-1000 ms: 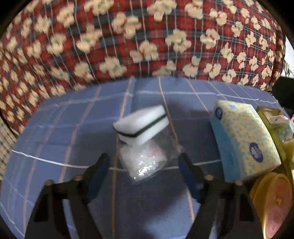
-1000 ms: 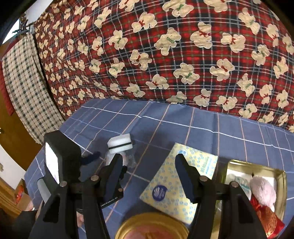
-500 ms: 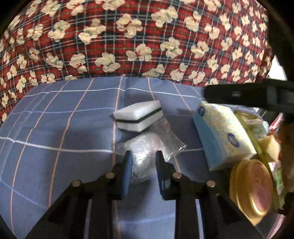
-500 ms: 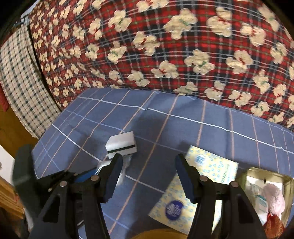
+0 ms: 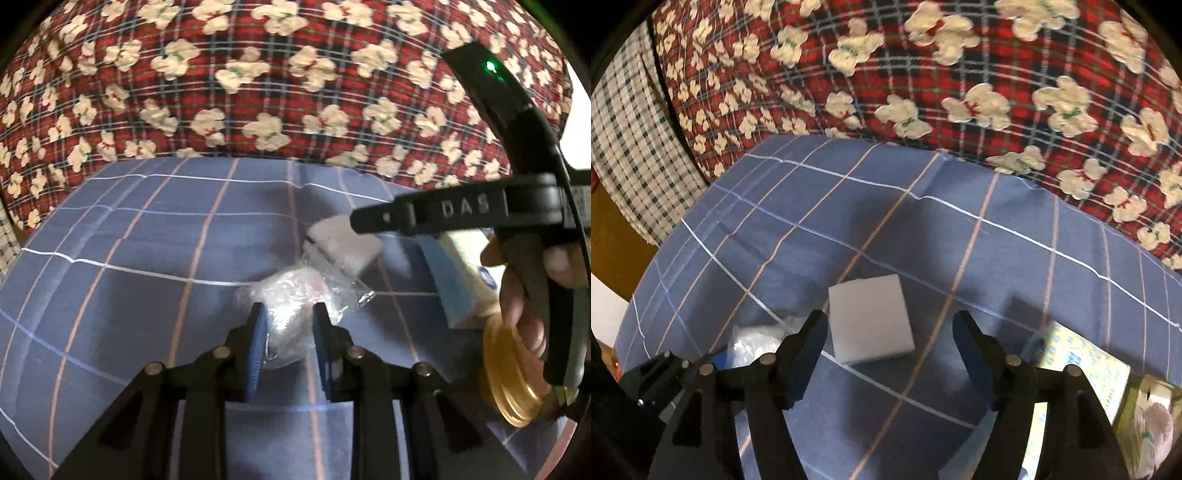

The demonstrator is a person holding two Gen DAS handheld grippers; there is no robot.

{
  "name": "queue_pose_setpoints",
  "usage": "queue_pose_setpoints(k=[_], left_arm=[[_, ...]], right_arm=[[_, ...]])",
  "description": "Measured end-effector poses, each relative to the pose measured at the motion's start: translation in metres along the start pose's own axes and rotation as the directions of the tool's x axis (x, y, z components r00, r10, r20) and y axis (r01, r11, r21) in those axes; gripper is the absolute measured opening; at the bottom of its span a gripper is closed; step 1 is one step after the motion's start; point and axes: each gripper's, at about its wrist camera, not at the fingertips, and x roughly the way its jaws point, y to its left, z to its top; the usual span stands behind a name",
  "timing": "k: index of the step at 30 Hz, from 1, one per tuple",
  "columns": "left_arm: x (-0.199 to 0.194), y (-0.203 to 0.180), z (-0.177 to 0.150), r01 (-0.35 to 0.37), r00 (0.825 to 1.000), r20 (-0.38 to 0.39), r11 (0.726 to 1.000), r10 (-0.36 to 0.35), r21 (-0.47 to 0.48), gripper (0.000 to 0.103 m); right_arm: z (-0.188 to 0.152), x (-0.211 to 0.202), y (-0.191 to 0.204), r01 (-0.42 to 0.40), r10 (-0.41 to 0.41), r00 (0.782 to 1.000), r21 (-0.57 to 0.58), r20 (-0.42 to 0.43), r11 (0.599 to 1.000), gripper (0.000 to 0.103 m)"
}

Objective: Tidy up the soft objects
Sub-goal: 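Grasp the clear plastic bag with the left gripper while the right grasps the white eraser sponge, then lift the clear bag and white sponge off the table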

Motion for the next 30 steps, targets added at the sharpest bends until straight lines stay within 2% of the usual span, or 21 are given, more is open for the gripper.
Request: queue_pose_setpoints(k=[7, 11, 15, 17, 20, 23, 30], left_arm=[[0.007, 0.022, 0.009, -0.066, 0.998, 0.002, 0.995, 0.066, -0.075, 0.024], [0.008, 0.031, 0.008, -0.064, 0.998, -0.004, 0.992, 0.064, -0.113, 0.024], [0.007, 0.028, 0.008, -0.073, 0.997, 0.003, 0.992, 0.074, -0.106, 0.024], [0.007, 0.025, 0.009, -0.073, 0.997, 0.005, 0.992, 0.074, -0.098, 0.024], [0.006, 0.021, 0.009, -0.072, 0.997, 0.016, 0.994, 0.073, -0.080, 0.024], [0.002, 0.017, 0.009, -0.082, 0.996, 0.035, 0.994, 0.085, -0.072, 0.024], [-0.007, 0.005, 0.006, -0.088, 0.994, 0.066, 0.994, 0.092, -0.068, 0.024]], right_arm=[[0.008, 0.027, 0.012, 0.004, -0.006, 0.997, -0.035, -0.073, 0.999, 0.072], [0.007, 0.042, 0.012, -0.019, 0.016, 0.991, -0.022, -0.130, 1.000, 0.072], [0.004, 0.049, 0.014, -0.042, 0.038, 0.987, -0.028, -0.154, 0.999, 0.069], [0.004, 0.050, 0.014, -0.026, 0.023, 0.989, -0.025, -0.144, 0.999, 0.056], [0.003, 0.039, 0.014, -0.058, 0.056, 0.993, -0.019, -0.100, 0.998, 0.056], [0.001, 0.020, 0.015, -0.051, 0.051, 0.998, -0.015, -0.036, 0.999, 0.056], [-0.016, -0.025, 0.007, -0.078, 0.076, 0.993, 0.023, 0.092, 0.997, 0.056]])
